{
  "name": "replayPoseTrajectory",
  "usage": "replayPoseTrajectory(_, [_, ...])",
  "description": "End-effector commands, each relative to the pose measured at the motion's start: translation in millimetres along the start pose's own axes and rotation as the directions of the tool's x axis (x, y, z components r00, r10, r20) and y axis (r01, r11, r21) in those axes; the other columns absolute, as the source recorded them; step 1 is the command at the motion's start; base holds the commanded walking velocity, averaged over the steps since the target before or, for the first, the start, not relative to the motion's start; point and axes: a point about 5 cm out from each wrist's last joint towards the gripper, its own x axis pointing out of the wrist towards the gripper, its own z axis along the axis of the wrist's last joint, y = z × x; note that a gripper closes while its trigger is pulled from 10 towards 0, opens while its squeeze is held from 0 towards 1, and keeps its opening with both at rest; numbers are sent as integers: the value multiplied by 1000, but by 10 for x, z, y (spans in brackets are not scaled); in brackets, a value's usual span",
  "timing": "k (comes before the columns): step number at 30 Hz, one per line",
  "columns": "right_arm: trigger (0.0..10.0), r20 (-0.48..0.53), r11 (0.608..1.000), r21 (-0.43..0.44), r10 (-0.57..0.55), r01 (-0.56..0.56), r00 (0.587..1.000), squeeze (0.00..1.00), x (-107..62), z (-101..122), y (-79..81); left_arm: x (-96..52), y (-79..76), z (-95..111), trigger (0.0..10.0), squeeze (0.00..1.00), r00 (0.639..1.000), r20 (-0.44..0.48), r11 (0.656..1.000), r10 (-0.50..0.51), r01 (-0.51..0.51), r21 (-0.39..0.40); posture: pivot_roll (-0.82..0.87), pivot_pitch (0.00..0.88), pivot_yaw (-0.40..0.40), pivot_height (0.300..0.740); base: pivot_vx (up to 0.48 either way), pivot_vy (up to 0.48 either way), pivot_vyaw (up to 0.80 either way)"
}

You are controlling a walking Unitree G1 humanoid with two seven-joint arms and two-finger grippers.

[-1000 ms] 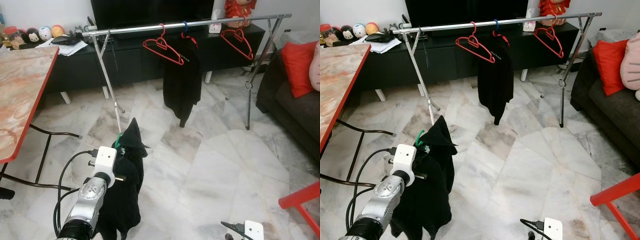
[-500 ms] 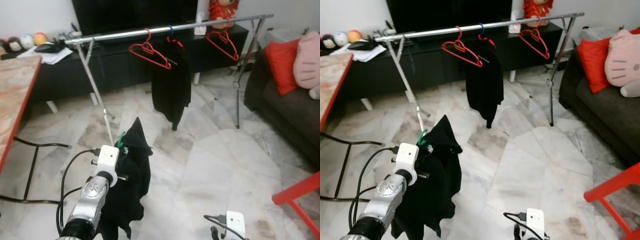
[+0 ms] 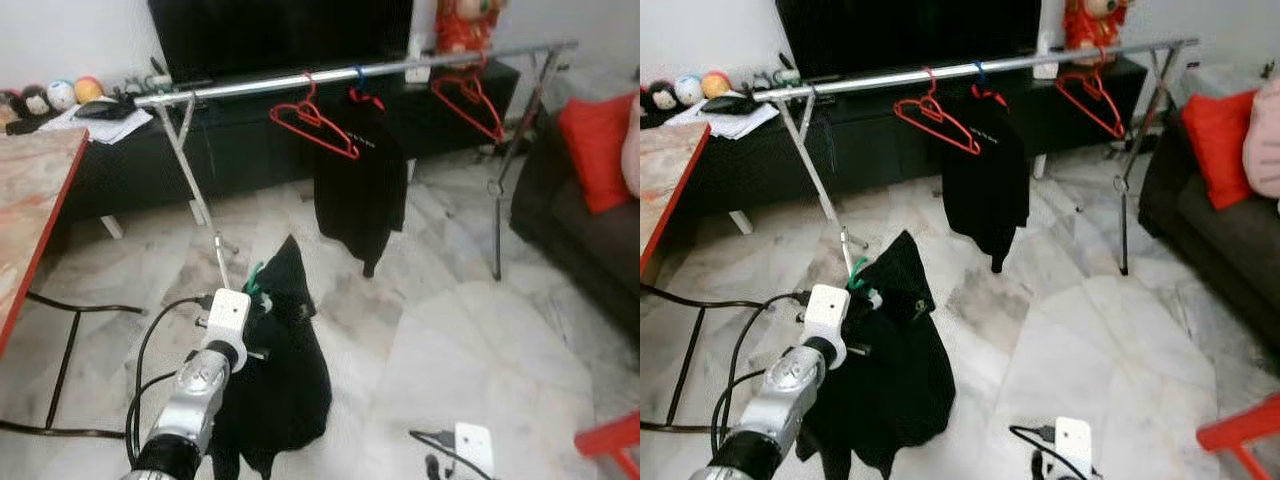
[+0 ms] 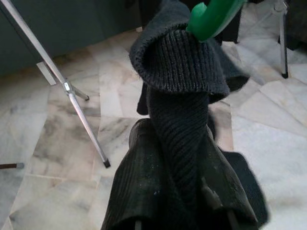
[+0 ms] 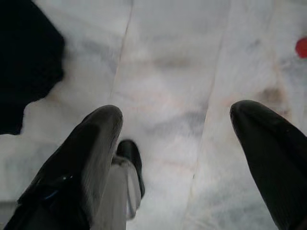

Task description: Hang hanger

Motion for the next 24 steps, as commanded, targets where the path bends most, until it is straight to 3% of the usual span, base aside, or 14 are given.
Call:
replayPoseTrajectory(1, [10000, -21, 1000, 11, 20, -20, 1000, 0, -18, -75, 75, -12, 104, 64, 10000, 0, 999, 32, 1000, 25, -25, 15, -198, 0, 58, 740, 356, 0, 0])
replayPoseTrajectory(14, [10000, -10, 999, 17, 30, -30, 1000, 0, -18, -62, 82, -19, 138, 20, 10000, 0, 999, 8, 998, 54, -54, 12, -199, 0, 60, 740, 355, 0, 0])
replayPoseTrajectory(24, [10000, -10, 999, 27, 19, -19, 1000, 0, -18, -71, 50, -249, 563, -39, 10000, 0, 987, -2, 982, 158, -157, 106, -187, 0, 62, 740, 362, 0, 0])
